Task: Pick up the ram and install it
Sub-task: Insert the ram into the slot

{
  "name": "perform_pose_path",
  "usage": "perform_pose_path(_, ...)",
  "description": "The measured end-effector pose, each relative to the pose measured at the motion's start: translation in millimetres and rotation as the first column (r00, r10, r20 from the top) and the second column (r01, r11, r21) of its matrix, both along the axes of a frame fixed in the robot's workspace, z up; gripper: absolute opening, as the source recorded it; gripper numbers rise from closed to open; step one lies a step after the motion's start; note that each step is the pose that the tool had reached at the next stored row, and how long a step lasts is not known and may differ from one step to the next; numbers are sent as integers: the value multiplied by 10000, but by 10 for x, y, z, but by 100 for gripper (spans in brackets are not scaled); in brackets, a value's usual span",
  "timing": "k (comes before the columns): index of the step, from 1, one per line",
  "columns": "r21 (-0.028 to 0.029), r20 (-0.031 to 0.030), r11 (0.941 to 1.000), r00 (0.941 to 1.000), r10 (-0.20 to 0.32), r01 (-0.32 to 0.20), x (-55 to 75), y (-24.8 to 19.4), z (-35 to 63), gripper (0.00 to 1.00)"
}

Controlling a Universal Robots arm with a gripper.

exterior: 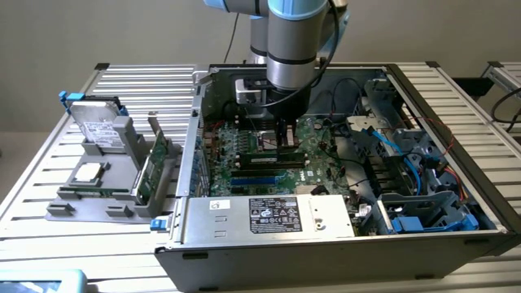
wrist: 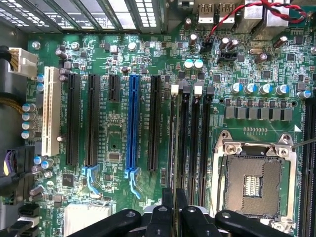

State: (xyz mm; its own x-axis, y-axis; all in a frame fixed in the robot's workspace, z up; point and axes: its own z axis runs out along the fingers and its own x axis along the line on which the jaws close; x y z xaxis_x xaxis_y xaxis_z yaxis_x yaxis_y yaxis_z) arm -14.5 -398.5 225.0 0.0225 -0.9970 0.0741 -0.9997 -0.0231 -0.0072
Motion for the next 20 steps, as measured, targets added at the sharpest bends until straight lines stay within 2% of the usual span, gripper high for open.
perform_pose_path(20, -2, -1, 10000, 10000, 0, 0, 0, 4, -23, 14)
